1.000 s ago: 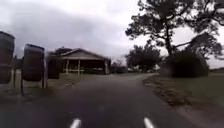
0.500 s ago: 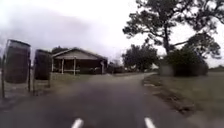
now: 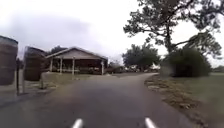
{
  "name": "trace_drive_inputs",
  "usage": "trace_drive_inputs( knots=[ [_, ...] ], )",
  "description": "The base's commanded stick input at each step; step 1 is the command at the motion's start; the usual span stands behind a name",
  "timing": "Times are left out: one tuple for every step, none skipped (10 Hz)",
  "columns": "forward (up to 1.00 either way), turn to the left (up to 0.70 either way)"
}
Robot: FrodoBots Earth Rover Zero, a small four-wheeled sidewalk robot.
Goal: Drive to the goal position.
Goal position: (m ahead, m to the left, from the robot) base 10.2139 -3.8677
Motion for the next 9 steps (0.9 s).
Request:
trace_drive_inputs(
  knots=[
    [0.8, 0.03],
    [0.8, 0.03],
    [0.8, 0.03],
    [0.8, 0.03],
    [0.8, 0.03],
    [0.8, 0.03],
    [0.8, 0.03],
    [0.8, 0.03],
    [0.8, 0.03]
  ],
)
